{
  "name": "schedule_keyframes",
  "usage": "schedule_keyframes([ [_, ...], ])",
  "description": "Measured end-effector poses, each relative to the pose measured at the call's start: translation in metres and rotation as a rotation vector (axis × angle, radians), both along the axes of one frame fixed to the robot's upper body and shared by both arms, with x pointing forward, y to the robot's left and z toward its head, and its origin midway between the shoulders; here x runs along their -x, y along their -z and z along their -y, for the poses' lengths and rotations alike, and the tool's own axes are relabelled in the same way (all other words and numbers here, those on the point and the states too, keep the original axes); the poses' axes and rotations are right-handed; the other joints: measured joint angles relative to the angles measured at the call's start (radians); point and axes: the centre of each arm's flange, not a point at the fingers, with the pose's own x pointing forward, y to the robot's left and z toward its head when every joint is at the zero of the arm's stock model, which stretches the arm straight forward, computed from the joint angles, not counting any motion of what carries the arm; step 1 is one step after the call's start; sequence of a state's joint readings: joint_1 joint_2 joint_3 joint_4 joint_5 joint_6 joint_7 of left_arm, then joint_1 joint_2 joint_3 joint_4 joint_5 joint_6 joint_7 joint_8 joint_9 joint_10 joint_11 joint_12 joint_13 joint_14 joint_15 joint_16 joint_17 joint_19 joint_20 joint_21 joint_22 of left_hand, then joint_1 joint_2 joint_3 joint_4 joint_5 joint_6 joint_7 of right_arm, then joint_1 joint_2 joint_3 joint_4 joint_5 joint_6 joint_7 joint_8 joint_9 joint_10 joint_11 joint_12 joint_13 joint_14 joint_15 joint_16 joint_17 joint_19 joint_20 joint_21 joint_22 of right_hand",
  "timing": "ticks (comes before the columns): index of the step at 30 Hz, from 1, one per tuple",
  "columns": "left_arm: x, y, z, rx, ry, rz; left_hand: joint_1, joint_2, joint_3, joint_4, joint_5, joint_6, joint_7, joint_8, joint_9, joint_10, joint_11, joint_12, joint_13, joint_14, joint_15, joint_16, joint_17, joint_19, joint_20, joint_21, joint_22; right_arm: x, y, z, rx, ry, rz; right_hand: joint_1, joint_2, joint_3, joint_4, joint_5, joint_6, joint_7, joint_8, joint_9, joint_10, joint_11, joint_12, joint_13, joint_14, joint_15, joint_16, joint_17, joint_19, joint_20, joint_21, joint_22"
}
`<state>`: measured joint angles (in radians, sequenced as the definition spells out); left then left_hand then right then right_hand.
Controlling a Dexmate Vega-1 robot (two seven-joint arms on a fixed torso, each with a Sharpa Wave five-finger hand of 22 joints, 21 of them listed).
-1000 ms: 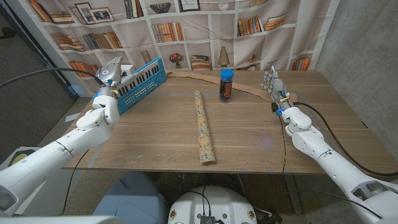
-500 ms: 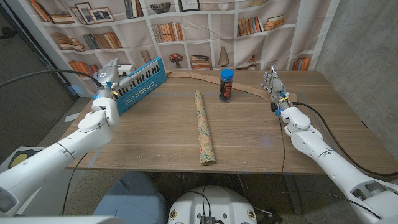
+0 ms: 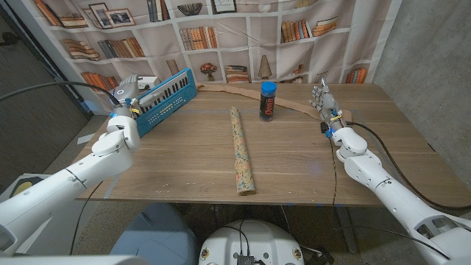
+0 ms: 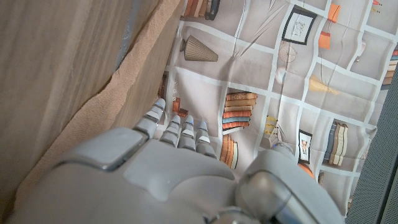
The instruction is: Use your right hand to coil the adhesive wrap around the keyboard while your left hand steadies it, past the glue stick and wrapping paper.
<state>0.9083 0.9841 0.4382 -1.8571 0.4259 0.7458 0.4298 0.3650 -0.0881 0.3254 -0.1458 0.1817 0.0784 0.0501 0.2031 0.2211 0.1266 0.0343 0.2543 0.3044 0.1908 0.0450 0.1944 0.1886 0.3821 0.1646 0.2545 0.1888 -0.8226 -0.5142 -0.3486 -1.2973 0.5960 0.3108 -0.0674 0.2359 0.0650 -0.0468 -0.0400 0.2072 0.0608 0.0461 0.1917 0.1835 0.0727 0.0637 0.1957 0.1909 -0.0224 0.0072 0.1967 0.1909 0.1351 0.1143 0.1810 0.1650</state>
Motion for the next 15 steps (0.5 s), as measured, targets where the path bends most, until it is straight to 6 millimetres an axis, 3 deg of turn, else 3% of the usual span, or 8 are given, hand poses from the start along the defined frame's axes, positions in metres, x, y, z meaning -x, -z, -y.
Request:
schedule_keyframes([
  [15, -0.003, 0.004, -0.016, 0.005, -0.010, -0.022, 0.005, 0.005, 0.003, 0.003, 0.000, -0.002, 0.012, 0.000, 0.000, 0.005, 0.005, 0.000, 0.006, 0.016, 0.016, 0.000, 0.000, 0.034, 0.049, 0.000, 0.001, 0.000, 0.001, -0.001, -0.007, 0.004, -0.002, 0.000, 0.000, 0.003, -0.003, 0.000, 0.000, 0.000, 0.000, 0.000, 0.000, 0.000, 0.000, 0.000, 0.000, 0.000, 0.000, 0.000, 0.000, 0.000, 0.000, 0.000],
])
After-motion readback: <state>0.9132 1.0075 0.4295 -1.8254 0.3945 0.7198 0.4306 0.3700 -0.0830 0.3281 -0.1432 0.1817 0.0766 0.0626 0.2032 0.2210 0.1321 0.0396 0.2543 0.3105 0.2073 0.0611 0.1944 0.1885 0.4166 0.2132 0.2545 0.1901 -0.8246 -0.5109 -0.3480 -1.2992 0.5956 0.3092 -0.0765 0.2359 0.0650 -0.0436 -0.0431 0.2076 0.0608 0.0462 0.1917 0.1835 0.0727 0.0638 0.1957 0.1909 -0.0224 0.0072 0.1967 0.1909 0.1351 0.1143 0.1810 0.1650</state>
